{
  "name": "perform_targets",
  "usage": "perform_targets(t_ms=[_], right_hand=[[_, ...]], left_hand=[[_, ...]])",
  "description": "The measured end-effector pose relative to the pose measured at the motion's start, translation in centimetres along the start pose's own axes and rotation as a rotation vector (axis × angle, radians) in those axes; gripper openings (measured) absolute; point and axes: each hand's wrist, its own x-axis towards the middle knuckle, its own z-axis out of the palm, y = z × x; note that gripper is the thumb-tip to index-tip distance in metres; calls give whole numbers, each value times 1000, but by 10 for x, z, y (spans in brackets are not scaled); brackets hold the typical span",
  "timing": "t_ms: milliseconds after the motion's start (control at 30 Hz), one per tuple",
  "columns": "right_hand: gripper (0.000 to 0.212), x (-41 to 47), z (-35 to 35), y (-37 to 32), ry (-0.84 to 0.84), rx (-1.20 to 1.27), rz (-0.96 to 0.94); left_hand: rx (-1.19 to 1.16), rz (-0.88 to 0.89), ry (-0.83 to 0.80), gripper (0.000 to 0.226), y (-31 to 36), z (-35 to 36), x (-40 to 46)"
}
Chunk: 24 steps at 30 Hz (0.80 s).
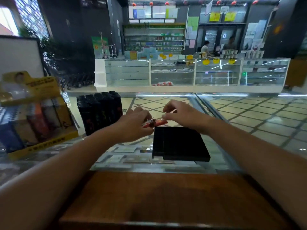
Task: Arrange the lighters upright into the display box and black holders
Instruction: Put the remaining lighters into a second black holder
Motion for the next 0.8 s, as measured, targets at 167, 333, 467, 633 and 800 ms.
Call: perform_targets(t_ms=[167,333,467,633,800], right_hand=[[35,7,13,7,-51,-163,-220],[51,5,15,13,-64,-186,-217],[38,5,11,12,-41,-218,-178],[30,4,9,14,-25,-361,-126],[15,3,5,16,-23,-251,-97]], left_hand=[[-105,74,-50,42,-14,-4,4],[-117,112,-56,55,-16,-4,4],[-198,142,-50,53,-15,-7,0],[-185,148,-41,54,-14,-8,-1],[-244,94,-12,58,-14,-9,1]])
